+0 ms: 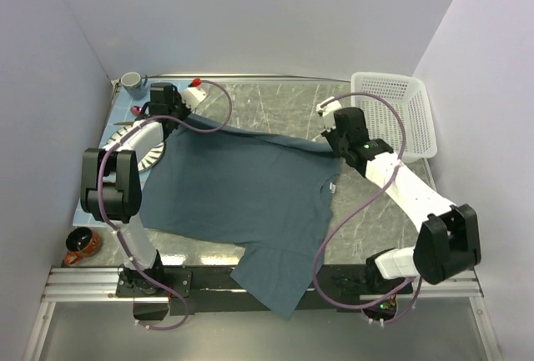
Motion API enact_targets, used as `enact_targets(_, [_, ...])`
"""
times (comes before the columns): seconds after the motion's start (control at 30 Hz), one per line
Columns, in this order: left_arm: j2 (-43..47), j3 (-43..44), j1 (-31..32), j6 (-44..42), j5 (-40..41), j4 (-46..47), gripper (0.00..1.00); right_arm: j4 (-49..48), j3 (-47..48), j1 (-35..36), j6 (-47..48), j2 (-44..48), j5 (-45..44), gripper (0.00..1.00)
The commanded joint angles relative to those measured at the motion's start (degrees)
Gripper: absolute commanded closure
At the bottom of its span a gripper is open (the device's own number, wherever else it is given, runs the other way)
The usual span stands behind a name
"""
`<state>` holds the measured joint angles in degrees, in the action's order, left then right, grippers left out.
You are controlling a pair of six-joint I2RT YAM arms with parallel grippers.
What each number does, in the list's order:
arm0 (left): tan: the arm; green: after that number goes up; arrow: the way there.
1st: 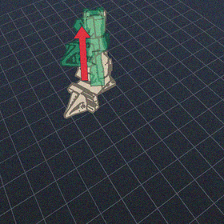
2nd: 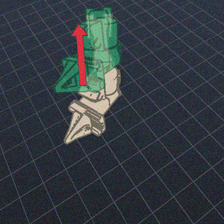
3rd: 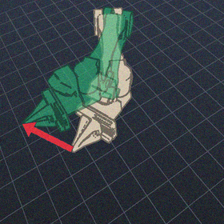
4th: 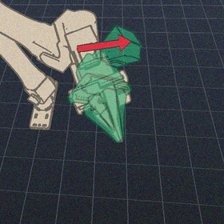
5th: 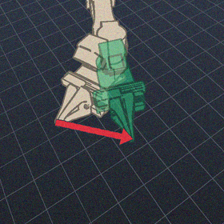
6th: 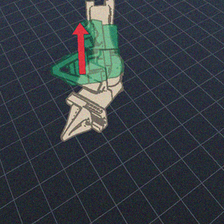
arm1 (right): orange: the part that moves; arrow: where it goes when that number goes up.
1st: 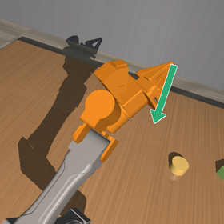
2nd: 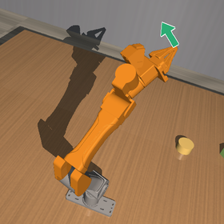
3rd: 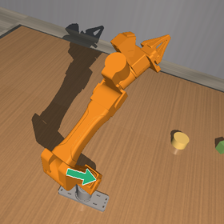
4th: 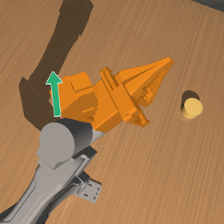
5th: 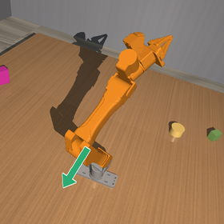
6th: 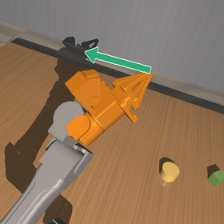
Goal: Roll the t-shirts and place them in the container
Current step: Fold the T-shirt at the center of the board.
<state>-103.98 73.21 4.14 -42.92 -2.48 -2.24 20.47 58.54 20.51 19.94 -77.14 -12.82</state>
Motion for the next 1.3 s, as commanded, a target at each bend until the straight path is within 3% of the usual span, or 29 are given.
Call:
enact_targets(0.0, [4.75, -0.43, -1.68, -4.98, -2.88, -0.31, 0.99, 3.78, -1.94, 0.49, -3.07, 4.28, 2.09, 1.0])
enact_targets(0.17, [5.72, -1.84, -2.21, -10.16, -4.02, -0.48, 0.99, 5.63, -3.87, 2.77, -5.17, 6.82, 2.18, 1.0])
enact_targets(0.67, [11.26, -9.75, -2.38, -15.0, -4.64, -7.16, 0.99, 13.98, -5.46, 5.41, -6.93, 13.24, 4.29, 1.0])
enact_targets(1.27, [13.63, -15.03, -3.79, -13.51, -4.81, -13.13, 0.99, 17.5, -8.79, 8.31, -7.29, 15.8, 7.11, 1.0])
